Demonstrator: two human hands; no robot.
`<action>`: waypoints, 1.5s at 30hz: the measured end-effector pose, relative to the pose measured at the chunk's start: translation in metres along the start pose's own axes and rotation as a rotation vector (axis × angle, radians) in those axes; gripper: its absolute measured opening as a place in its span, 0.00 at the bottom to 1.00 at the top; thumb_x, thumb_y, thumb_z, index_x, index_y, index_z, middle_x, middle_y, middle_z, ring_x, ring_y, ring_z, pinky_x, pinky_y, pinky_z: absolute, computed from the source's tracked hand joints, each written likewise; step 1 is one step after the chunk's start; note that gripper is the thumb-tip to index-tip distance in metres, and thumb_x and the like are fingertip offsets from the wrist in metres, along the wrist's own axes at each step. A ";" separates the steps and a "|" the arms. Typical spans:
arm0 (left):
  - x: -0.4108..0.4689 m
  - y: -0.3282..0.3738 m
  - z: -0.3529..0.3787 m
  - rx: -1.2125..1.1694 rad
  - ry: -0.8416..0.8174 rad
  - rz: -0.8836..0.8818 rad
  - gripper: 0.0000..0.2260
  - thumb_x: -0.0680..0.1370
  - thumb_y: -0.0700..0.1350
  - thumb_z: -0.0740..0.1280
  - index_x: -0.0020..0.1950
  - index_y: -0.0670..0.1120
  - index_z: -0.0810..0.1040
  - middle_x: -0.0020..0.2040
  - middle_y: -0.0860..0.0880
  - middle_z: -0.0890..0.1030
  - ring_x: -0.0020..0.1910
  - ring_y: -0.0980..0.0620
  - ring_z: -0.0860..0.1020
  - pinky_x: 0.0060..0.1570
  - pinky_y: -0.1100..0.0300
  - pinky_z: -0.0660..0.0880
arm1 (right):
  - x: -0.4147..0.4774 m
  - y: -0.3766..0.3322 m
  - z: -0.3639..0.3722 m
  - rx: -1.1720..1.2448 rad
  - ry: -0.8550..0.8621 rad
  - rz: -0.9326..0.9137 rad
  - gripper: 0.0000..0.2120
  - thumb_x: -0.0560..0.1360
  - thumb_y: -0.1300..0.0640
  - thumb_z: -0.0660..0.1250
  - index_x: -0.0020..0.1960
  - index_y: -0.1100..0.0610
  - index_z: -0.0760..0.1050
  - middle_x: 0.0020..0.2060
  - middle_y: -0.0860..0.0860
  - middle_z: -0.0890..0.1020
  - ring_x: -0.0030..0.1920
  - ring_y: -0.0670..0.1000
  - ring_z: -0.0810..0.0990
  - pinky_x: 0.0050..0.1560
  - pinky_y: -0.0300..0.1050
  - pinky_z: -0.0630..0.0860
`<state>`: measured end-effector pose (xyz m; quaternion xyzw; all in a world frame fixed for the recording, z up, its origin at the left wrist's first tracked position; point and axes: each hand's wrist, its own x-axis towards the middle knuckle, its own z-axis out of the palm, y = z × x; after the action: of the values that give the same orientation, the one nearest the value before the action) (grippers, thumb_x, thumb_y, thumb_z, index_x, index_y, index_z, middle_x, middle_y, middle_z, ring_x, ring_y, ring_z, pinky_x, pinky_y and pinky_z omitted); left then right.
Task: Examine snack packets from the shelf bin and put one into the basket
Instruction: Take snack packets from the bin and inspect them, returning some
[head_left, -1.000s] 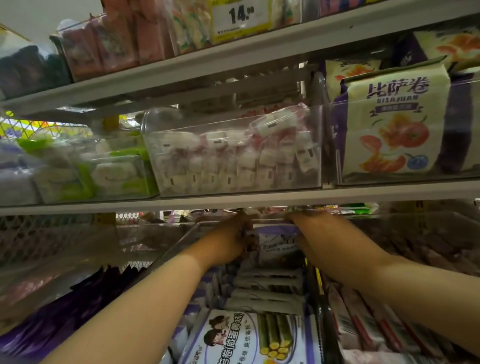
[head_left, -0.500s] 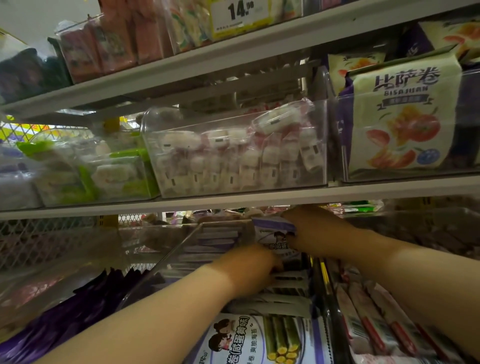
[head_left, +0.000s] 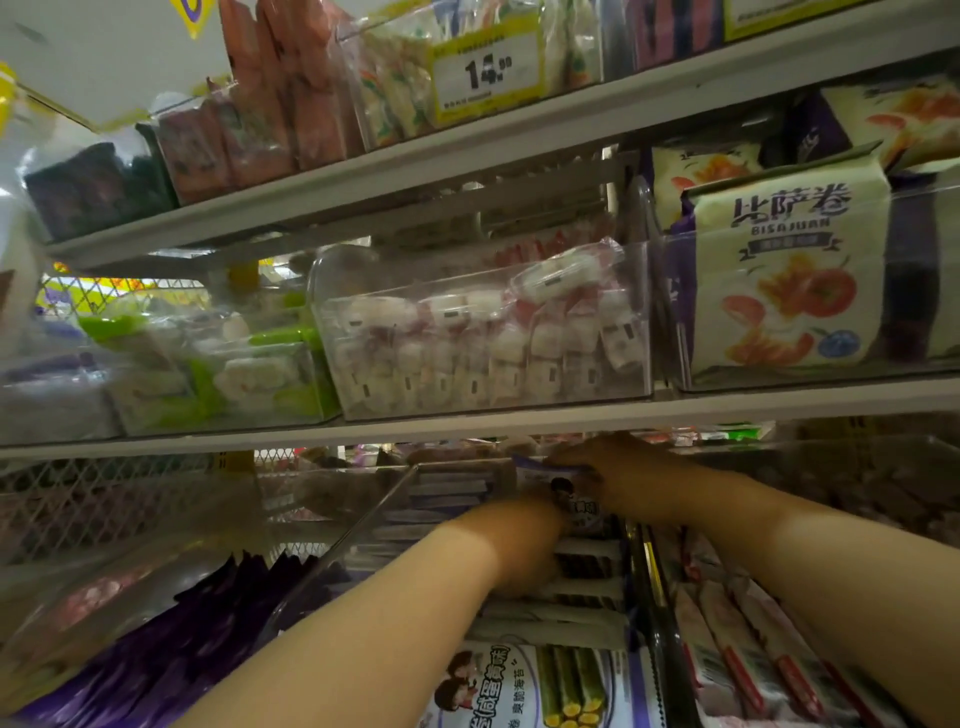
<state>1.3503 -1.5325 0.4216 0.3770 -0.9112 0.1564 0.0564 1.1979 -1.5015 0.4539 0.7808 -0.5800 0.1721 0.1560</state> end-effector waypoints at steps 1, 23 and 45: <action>-0.005 -0.005 -0.004 -0.012 0.029 0.000 0.17 0.80 0.41 0.62 0.69 0.44 0.72 0.67 0.42 0.74 0.62 0.43 0.75 0.62 0.49 0.73 | 0.000 0.000 0.000 -0.009 0.001 -0.015 0.22 0.81 0.58 0.59 0.72 0.42 0.67 0.70 0.52 0.72 0.66 0.55 0.72 0.65 0.51 0.70; -0.201 -0.034 -0.013 -0.254 0.900 -0.073 0.15 0.80 0.42 0.64 0.67 0.48 0.73 0.58 0.53 0.77 0.55 0.51 0.77 0.52 0.53 0.75 | -0.067 -0.098 -0.025 0.305 0.182 -0.106 0.15 0.77 0.63 0.63 0.59 0.48 0.78 0.51 0.46 0.84 0.48 0.44 0.81 0.51 0.39 0.75; -0.484 -0.090 0.105 -1.044 0.467 -0.524 0.14 0.79 0.39 0.65 0.62 0.53 0.78 0.54 0.56 0.85 0.54 0.57 0.82 0.50 0.63 0.78 | -0.104 -0.370 0.132 1.284 -0.162 -0.370 0.10 0.73 0.50 0.68 0.40 0.56 0.73 0.28 0.48 0.74 0.28 0.45 0.67 0.27 0.32 0.64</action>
<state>1.7591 -1.3028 0.2377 0.4663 -0.7085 -0.2501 0.4669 1.5371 -1.3686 0.2729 0.8157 -0.2292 0.3942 -0.3561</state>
